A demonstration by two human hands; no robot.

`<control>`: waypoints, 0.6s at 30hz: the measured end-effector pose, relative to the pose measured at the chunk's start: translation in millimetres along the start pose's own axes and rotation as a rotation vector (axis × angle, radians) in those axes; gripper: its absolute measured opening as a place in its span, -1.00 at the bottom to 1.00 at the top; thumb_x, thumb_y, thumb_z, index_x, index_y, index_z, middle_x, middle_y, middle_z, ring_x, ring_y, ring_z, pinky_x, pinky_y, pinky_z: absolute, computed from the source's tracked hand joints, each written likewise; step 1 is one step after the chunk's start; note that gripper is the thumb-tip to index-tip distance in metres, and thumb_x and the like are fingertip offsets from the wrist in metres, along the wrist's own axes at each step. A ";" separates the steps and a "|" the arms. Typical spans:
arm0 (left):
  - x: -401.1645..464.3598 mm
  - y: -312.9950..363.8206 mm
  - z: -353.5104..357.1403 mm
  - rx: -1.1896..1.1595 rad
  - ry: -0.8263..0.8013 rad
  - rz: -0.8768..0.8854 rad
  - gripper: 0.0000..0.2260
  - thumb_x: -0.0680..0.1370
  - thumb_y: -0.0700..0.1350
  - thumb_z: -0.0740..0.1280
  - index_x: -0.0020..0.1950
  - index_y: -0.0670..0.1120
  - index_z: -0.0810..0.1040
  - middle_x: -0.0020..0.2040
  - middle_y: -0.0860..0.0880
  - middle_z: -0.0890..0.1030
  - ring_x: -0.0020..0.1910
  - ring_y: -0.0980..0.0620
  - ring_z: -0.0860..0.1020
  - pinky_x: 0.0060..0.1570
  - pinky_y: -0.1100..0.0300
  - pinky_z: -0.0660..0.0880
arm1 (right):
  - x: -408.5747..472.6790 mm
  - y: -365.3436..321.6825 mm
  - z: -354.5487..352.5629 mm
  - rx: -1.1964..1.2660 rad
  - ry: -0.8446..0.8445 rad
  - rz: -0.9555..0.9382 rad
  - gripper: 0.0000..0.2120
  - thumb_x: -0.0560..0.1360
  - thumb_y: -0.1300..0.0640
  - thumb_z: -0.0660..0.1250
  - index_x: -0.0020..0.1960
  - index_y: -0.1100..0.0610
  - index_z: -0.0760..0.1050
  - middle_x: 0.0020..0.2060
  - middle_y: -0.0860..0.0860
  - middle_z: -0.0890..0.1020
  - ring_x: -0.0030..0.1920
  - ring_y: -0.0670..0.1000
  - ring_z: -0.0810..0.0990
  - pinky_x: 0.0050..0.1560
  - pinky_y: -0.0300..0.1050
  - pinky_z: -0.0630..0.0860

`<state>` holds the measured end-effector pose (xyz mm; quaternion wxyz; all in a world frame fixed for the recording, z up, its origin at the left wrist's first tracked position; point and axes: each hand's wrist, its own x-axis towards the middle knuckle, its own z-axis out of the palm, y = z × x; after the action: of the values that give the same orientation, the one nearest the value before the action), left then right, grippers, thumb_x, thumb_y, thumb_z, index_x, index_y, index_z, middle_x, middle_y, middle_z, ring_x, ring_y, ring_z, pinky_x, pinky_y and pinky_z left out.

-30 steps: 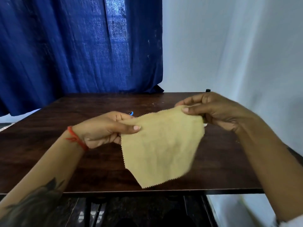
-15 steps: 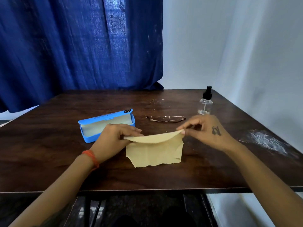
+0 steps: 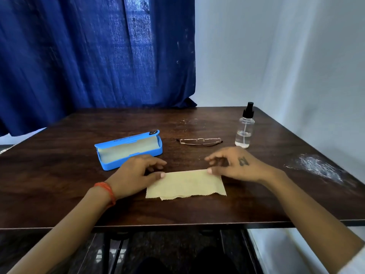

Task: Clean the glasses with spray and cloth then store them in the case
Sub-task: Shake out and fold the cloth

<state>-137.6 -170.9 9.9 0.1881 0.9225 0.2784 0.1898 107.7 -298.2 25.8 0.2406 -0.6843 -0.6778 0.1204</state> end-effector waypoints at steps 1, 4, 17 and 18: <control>1.9 -0.3 1.1 0.028 -0.034 -0.007 -0.73 0.46 -0.03 0.38 0.15 0.03 0.55 -0.07 0.12 0.58 -0.12 0.23 0.51 -0.16 0.53 0.34 | 3.1 -0.3 3.0 -0.021 -0.054 0.007 -0.65 0.37 -0.02 0.47 0.12 0.04 0.58 -0.12 -0.11 0.62 -0.16 -0.21 0.55 -0.17 -0.42 0.42; 6.3 2.8 -0.5 -0.003 -0.096 -0.048 -0.89 0.44 -0.04 0.41 -0.05 0.08 0.58 -0.20 0.09 0.57 -0.18 0.20 0.50 -0.21 0.50 0.35 | 9.5 -3.8 2.0 0.019 -0.105 0.013 -0.81 0.32 0.07 0.52 -0.08 0.05 0.63 -0.31 -0.12 0.59 -0.34 -0.24 0.49 -0.32 -0.45 0.34; 13.5 3.0 -7.9 0.015 0.366 0.314 -0.94 0.37 -0.15 0.40 -0.18 -0.02 0.60 -0.14 0.14 0.64 -0.15 0.22 0.57 -0.06 0.28 0.49 | 5.8 2.3 -11.9 0.057 0.398 -0.227 -0.87 0.28 0.19 0.55 -0.25 0.00 0.66 -0.25 -0.14 0.67 -0.15 -0.15 0.58 -0.12 -0.35 0.45; 8.6 -0.2 -3.7 0.017 0.303 0.298 -0.93 0.36 -0.14 0.40 -0.19 0.01 0.61 -0.19 0.13 0.66 -0.21 0.24 0.57 -0.13 0.30 0.50 | 0.4 5.0 -9.5 0.087 0.313 -0.212 -0.84 0.28 0.21 0.54 -0.24 -0.02 0.66 -0.24 -0.14 0.68 -0.15 -0.15 0.60 -0.11 -0.30 0.49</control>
<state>-132.8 -164.7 15.1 0.1062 0.9160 0.1655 0.3496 116.7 -299.3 31.5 0.3838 -0.6086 -0.6944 0.0154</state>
